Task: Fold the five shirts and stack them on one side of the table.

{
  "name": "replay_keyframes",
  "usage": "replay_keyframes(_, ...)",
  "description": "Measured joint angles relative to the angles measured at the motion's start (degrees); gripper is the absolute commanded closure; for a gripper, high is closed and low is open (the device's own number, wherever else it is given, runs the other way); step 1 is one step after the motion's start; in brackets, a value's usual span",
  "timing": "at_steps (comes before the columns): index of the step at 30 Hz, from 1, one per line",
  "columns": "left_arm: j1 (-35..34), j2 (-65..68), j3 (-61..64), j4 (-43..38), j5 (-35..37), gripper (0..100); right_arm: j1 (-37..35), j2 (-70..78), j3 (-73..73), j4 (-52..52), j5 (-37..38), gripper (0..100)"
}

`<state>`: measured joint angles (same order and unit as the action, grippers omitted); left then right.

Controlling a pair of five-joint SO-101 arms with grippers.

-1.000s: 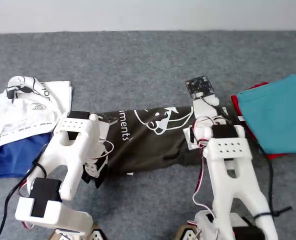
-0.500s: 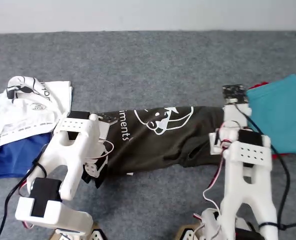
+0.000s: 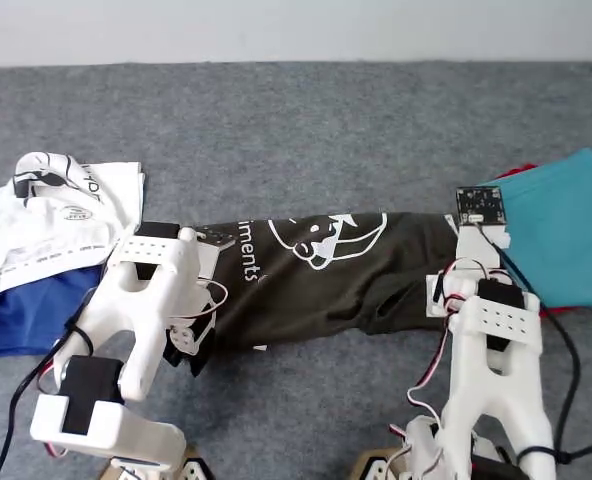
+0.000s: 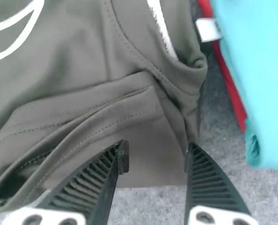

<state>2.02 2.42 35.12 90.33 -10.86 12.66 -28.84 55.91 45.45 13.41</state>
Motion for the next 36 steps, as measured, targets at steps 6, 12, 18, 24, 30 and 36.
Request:
replay_keyframes(6, 0.0, 0.0, 0.0, 0.0, 0.0, 88, 2.5, 0.0, 0.0, -1.5, 0.0, 79.4)
replay_keyframes(12, 0.0, 0.0, 0.0, 0.0, 0.0, 88, 5.2, 0.0, 0.2, -1.8, 0.0, 79.4)
replay_keyframes(18, 0.0, 0.0, 0.0, 0.0, 0.0, 88, 5.1, -0.2, -2.7, 9.3, 0.4, 79.4)
replay_keyframes(24, 0.0, 0.0, 0.2, 0.0, 0.0, 88, 1.4, -0.2, -3.6, 20.3, 7.9, 79.4)
replay_keyframes(30, 0.0, 0.0, 0.2, 0.0, 0.0, 88, -7.0, -0.2, -3.7, 22.8, 8.2, 79.4)
replay_keyframes(36, 0.0, 0.0, 0.2, 0.0, 0.0, 88, -15.7, -0.2, -3.7, 22.9, 4.3, 79.4)
